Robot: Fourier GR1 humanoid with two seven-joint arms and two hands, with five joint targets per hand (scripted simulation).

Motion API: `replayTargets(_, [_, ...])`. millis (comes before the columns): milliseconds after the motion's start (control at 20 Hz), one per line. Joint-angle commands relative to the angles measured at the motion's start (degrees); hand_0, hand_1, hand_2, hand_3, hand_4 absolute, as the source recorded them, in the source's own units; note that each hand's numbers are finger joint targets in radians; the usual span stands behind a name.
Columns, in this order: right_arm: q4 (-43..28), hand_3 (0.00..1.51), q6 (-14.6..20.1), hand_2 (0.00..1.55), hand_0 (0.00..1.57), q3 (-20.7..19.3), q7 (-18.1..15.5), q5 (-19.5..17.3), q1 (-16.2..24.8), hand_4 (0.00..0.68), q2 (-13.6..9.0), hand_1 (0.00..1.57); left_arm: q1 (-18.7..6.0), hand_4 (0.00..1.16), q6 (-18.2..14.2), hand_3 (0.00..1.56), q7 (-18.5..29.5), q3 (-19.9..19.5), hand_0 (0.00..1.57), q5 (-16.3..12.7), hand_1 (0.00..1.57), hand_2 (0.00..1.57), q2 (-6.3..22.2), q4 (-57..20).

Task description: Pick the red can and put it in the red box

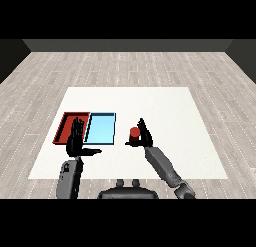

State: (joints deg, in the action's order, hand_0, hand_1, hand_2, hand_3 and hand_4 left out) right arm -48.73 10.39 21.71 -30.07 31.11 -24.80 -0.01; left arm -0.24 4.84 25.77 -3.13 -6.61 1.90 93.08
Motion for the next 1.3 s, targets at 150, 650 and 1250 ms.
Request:
replayTargets(150, [-4.5, 0.0, 0.3, 0.0, 0.0, -1.0, 4.1, -2.3, 1.3, 0.0, 0.0, 0.0, -1.9, 0.0, 1.0, 0.0, -1.8, -1.6, 0.0, -1.7, 0.0, 0.0, 1.5, 0.0])
replayTargets(650, [-0.2, 0.0, 2.4, 0.0, 0.0, 3.0, 1.2, 1.1, -0.7, 0.0, 0.0, 0.0, 1.5, 0.0, 1.9, 0.0, -1.2, -1.4, 0.0, -2.7, 0.0, 0.0, 1.2, 1.9])
replayTargets(1250, [11.9, 1.46, 10.7, 1.5, 1.52, 10.1, -0.9, 11.0, -11.3, 0.493, 0.0, 1.52, 1.0, 0.0, 0.3, 0.0, -1.2, -0.8, 0.0, -1.7, 0.0, 0.0, 0.3, 3.4])
